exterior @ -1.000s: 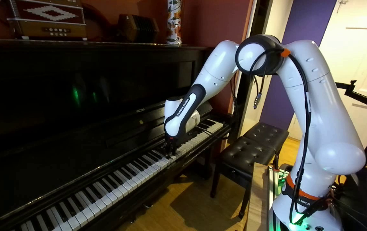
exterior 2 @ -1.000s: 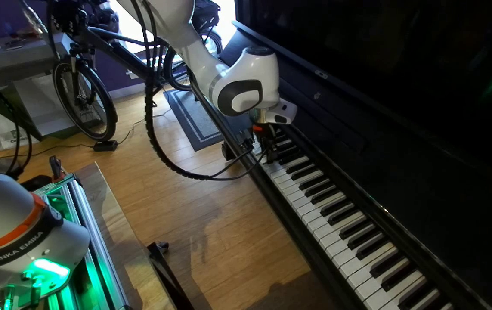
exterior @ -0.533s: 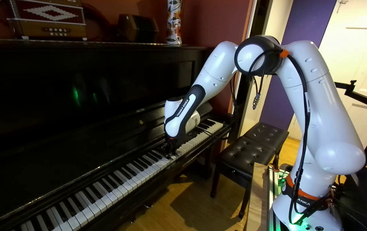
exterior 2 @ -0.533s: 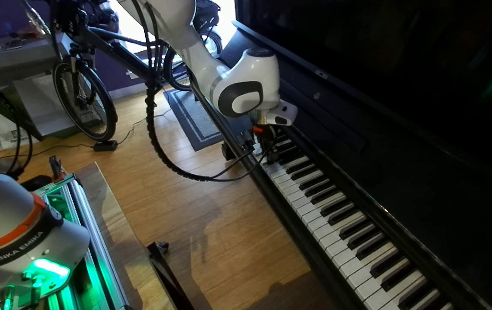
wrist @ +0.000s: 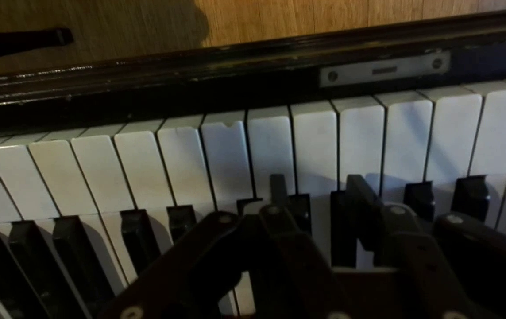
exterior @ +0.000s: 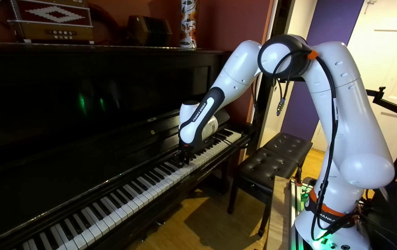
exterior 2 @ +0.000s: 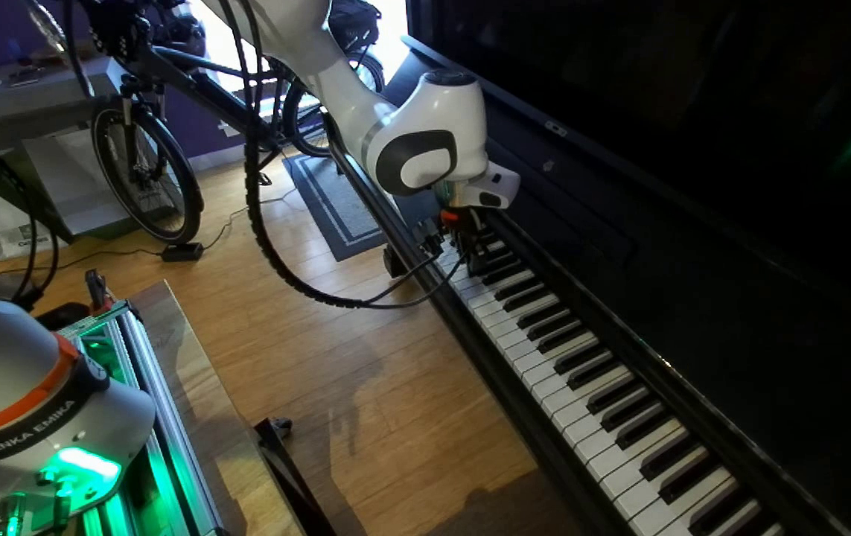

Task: Press two white keys on the piano

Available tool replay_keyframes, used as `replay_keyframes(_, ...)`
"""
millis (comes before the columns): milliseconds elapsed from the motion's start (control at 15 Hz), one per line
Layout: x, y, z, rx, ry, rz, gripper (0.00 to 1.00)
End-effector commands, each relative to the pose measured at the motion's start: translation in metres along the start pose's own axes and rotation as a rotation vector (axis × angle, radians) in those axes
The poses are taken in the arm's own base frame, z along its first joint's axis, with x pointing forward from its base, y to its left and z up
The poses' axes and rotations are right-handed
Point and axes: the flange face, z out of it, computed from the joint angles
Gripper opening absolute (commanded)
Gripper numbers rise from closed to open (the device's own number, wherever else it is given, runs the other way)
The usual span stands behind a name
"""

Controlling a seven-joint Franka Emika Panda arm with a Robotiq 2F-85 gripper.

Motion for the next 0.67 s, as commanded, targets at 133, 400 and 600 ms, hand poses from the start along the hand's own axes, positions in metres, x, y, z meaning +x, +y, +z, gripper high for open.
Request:
replay_keyframes(133,-0.013,-0.0028,0.0051,0.024,-0.029,-0.02,0.41)
replay_keyframes(400,-0.0175,-0.0059,0.0095,0.02,-0.036,-0.023,0.39)
replay_keyframes(600,-0.0164,-0.0023,0.0079,0.012,-0.029,-0.011,0.41)
